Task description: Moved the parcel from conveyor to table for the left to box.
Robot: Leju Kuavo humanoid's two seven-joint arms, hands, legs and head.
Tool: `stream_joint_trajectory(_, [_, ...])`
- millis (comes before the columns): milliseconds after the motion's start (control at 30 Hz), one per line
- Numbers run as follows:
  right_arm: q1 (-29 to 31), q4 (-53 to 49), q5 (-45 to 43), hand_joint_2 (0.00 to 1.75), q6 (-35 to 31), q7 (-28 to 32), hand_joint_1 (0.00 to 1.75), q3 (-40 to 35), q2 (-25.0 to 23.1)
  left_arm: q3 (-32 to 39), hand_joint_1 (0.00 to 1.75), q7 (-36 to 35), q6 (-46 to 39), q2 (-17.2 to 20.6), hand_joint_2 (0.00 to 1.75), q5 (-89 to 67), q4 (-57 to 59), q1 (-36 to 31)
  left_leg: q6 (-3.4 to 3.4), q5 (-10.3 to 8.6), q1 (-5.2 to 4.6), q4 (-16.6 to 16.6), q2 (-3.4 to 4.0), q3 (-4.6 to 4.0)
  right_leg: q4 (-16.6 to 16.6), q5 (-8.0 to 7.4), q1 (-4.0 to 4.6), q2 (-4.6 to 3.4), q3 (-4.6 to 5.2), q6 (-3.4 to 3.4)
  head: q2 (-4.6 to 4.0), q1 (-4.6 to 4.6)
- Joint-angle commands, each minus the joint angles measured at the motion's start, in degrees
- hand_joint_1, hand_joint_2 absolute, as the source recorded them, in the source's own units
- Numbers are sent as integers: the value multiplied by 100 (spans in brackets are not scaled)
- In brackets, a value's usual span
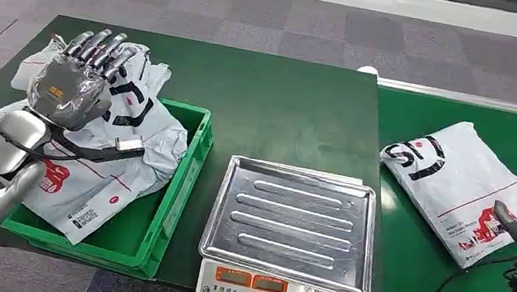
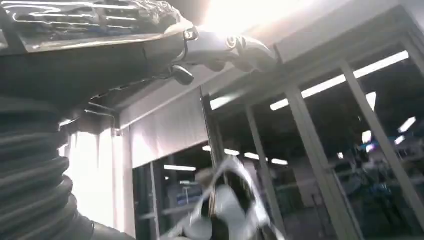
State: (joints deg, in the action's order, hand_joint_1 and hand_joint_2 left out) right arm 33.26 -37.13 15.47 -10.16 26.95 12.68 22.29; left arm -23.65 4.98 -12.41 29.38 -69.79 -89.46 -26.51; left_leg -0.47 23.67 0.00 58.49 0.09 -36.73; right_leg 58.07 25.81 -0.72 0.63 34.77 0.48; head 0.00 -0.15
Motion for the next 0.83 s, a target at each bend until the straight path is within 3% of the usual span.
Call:
stream_joint_trajectory(33, [401,569,-54,175,44,63,0,193,-203,251,0,41,-256,40,175,157,324,-598,-2,2,7,2,4,3,-3,-2,7,-7,-4,-3,0,0])
stream_joint_trajectory(267, [593,578,-30,175,43,15,0,93,-244,387,0,259,-146,286,175,669,269,-1027,-6,5,9,1,13,13,-5,-1,9,-18,-13,-7,0,0])
stream_joint_trajectory(533, [735,579,39,175,104,89,0,-59,-344,673,0,279,-258,387,175,1138,108,-811,-6,4,6,-1,20,13,-3,-3,6,-25,-9,-4,0,0])
stream_joint_trajectory(833, [573,296,23,175,117,200,0,-116,-488,826,0,312,-444,246,175,1114,275,-919,-6,1,8,-6,9,17,-9,-3,9,-12,-18,-5,0,0])
